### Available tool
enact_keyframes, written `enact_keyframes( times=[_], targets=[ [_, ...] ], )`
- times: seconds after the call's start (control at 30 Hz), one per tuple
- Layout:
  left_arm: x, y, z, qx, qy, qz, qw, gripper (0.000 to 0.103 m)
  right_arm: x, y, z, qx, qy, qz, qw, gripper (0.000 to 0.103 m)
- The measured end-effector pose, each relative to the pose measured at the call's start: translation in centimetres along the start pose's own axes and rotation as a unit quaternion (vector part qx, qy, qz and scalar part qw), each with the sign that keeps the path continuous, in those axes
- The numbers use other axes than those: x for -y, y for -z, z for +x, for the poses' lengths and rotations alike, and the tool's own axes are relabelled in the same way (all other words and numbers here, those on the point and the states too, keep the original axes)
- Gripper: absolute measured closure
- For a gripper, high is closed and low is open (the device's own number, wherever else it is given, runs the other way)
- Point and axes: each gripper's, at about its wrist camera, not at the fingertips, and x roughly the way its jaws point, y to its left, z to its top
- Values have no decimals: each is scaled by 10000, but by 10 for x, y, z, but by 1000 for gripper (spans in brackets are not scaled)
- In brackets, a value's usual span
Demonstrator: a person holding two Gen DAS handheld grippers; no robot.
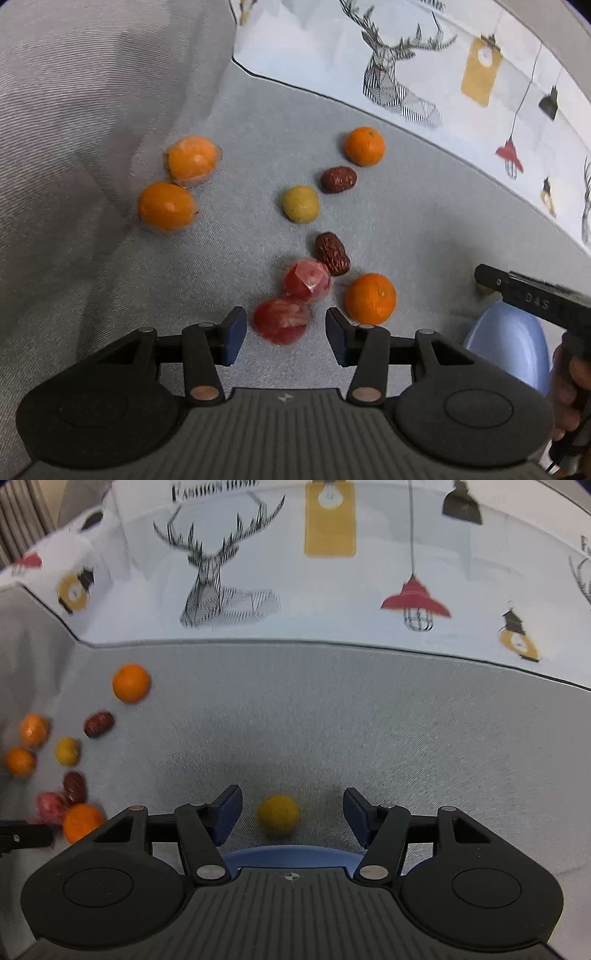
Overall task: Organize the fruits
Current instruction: 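Grasp the red wrapped fruit with the left tool while the right tool grasps a small yellow fruit, then carry both fruits over the blue plate and open both tools to release them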
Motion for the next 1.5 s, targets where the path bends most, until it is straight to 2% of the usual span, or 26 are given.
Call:
enact_keyframes(
  times=[0.07, 0.1, 0.13, 0.17, 0.2, 0.33, 0.53, 0.77, 0.87, 1.03, 1.23, 1.5],
  targets=[
    [4, 2, 2, -33, -79, 110, 9999, 52, -2, 2, 6, -84, 69, -120, 9999, 47],
    [5, 2, 2, -40, -119, 172, 9998, 59, -3, 3, 7, -89, 105, -181, 9997, 52],
    [6, 3, 3, -51, -160, 229, 9996, 67, -5, 3, 7, -47, 135, -274, 9995, 65],
    [8, 3, 2, -41, -218, 302, 9993, 67, -6, 4, 7, -26, 112, -363, 9993, 74],
    [9, 4, 1, -19, -234, 351, 9991, 68, -7, 4, 6, -18, 72, -393, 9992, 76],
    [13, 7, -12, 211, -327, 498, 9980, 68, -3, 6, -12, 159, -144, -317, 9993, 76],
    [17, 8, -41, 588, -207, 496, 9968, 68, 5, 6, -83, 731, -350, -98, 9967, 76],
    [37, 25, -80, 1201, 139, 641, 9906, 68, 19, 49, -161, 1130, -434, 203, 9924, 76],
    [50, 40, -91, 1365, 330, 716, 9875, 68, 29, 75, -165, 1131, -368, 461, 9918, 76],
    [83, 75, -86, 1096, 768, 1012, 9858, 68, 43, 106, -149, 776, -202, 669, 9945, 76],
    [123, 90, -73, 1164, 934, 1856, 9712, 68, 57, 114, -144, 787, 1, 578, 9952, 76],
    [141, 91, -58, 1177, 1025, 2076, 9657, 68, 70, 114, -140, 852, 1, 684, 9940, 76]
  ],
)
